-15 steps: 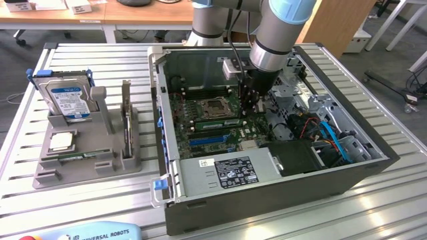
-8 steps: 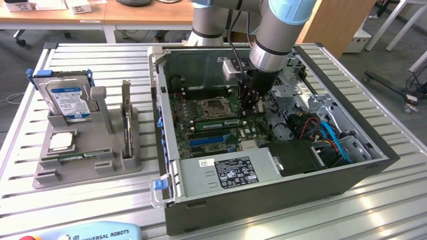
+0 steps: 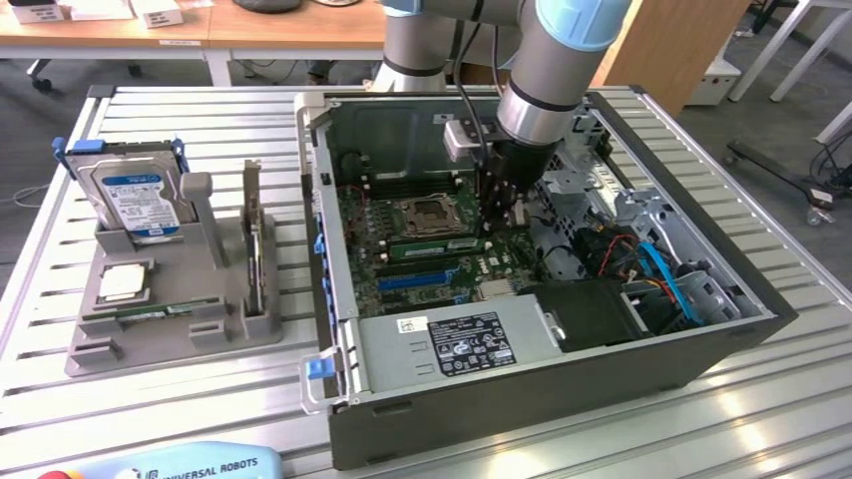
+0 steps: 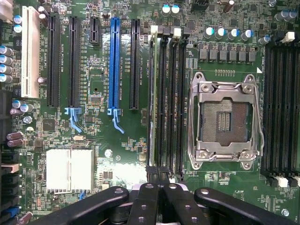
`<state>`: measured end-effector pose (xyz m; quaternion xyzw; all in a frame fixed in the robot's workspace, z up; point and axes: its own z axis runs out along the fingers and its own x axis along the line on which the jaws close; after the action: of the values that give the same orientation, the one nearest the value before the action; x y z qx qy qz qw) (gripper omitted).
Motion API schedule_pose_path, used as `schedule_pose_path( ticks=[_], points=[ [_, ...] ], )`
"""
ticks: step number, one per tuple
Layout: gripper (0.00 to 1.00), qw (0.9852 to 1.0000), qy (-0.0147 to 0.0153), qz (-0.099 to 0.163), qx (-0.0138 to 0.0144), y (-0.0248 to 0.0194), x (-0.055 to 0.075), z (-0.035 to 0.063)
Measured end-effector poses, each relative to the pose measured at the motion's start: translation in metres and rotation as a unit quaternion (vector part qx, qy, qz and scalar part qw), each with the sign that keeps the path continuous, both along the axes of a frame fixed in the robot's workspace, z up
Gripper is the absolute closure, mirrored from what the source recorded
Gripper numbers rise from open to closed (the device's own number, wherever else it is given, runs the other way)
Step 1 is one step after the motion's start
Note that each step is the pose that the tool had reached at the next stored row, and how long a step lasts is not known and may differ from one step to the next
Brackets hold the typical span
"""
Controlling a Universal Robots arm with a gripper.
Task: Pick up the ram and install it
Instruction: 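Press down the ram until it locks into place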
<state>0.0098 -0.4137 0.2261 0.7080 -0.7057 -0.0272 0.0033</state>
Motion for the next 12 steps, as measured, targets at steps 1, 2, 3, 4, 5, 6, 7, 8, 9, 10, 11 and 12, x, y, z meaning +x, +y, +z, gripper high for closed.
schedule_pose_path(
  ticks=[1, 2, 3, 4, 5, 6, 7, 8, 9, 10, 11, 12],
  points=[
    [0.9, 1.0, 0.0, 0.0, 0.0, 0.0, 0.0, 0.0],
    [0.9, 1.0, 0.0, 0.0, 0.0001, 0.0, 0.0, -0.0002],
    [0.9, 1.0, -0.0001, 0.0, 0.0002, 0.0001, 0.0, -0.0007],
    [0.9, 1.0, -0.0001, 0.0, 0.0002, 0.0001, 0.0, -0.0011],
    [0.9, 1.0, 0.0, 0.0, 0.0, 0.0, 0.0, -0.0012],
    [0.9, 1.0, 0.0, 0.0, 0.0, 0.0, 0.0, -0.0012],
    [0.9, 1.0, 0.0, 0.0, 0.0, 0.0, 0.0, -0.0012],
    [0.9, 1.0, 0.0, 0.0, 0.0, 0.0, 0.0, -0.0012],
    [0.9, 1.0, 0.0, 0.0, 0.0, 0.0, 0.0, -0.0013],
    [0.9, 1.0, -0.0001, 0.0, 0.0001, 0.0, 0.0, -0.0015],
    [0.9, 1.0, 0.0, 0.0, 0.0, 0.0, 0.0, -0.0018],
    [0.9, 1.0, 0.0, 0.0, 0.0, 0.0, 0.0, -0.0021]
  ],
)
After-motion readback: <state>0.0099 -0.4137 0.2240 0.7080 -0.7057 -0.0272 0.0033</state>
